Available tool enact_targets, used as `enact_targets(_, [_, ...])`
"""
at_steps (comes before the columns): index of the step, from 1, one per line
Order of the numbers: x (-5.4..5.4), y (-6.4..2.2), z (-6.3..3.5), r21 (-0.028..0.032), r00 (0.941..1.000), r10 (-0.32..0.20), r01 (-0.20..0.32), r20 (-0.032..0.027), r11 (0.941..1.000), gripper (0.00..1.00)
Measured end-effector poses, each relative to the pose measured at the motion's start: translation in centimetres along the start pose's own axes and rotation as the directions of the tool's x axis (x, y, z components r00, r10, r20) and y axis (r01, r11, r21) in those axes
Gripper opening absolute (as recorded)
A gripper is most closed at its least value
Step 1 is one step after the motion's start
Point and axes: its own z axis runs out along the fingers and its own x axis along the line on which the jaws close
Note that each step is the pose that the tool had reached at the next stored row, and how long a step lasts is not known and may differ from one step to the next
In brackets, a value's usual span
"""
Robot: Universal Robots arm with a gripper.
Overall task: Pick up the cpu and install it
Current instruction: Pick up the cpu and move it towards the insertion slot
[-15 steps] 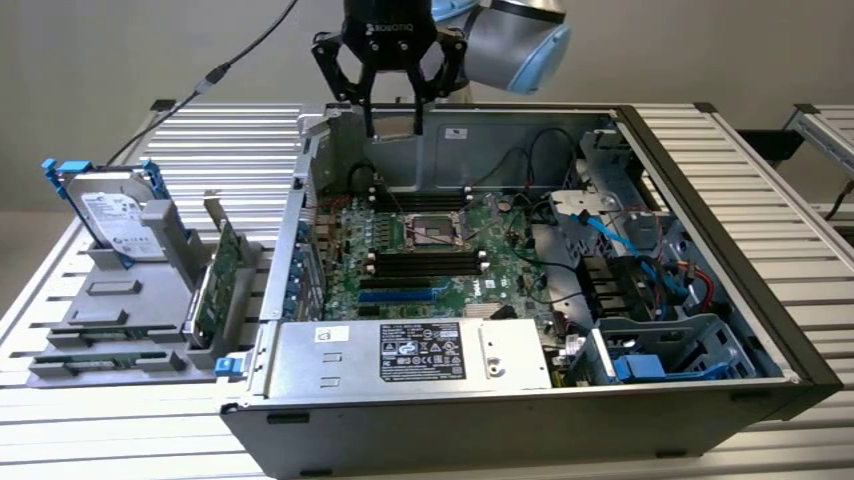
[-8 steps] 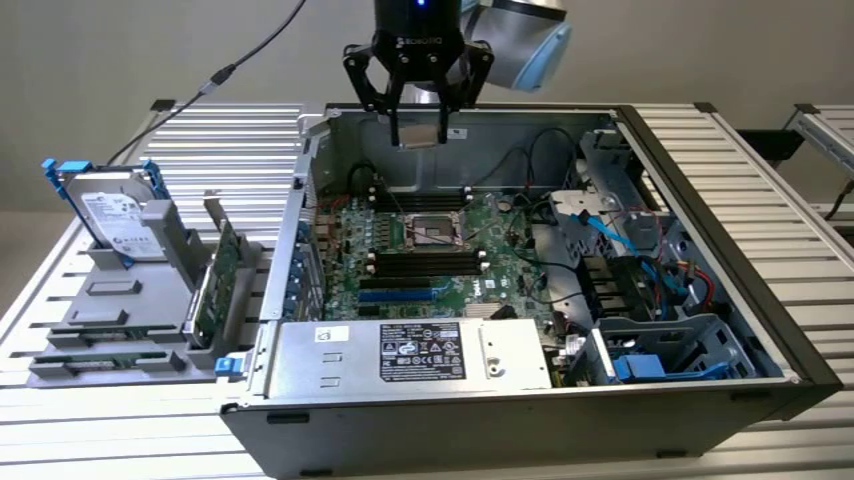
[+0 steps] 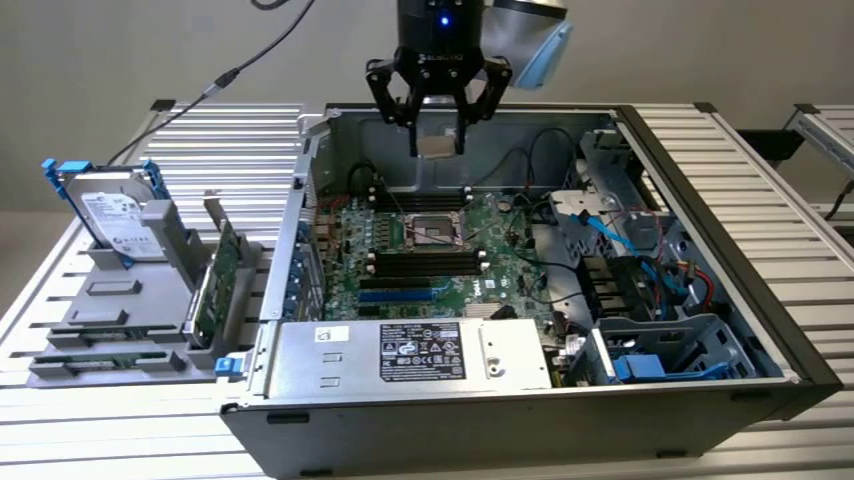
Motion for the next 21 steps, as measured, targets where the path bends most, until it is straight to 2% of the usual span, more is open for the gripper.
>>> enact_targets(3, [-0.1, 0.0, 0.55, 0.0001, 1.0, 0.003, -0.003, -0.0012, 1.0, 0.55])
enact_targets(5, [-0.2, 0.0, 0.86, 0.0002, 1.0, 0.007, -0.007, -0.0043, 1.0, 0.55])
enact_targets(10, [-0.4, 0.03, 1.32, 0.0003, 0.9997, 0.016, -0.016, -0.0211, 0.9999, 0.55])
enact_targets(12, [-0.6, 0.04, 1.44, -0.0031, 0.9996, 0.017, -0.017, -0.0241, 0.9999, 0.55])
enact_targets(13, [-0.7, 0.04, 1.48, -0.0066, 0.9995, 0.017, -0.017, -0.0251, 0.9998, 0.55])
enact_targets(17, [-0.9, 0.06, 1.58, -0.0327, 0.9994, 0.017, -0.018, -0.0301, 0.9993, 0.55])
enact_targets(21, [-1.0, 0.08, 1.61, -0.0566, 0.9989, 0.018, -0.02, -0.043, 0.9982, 0.55])
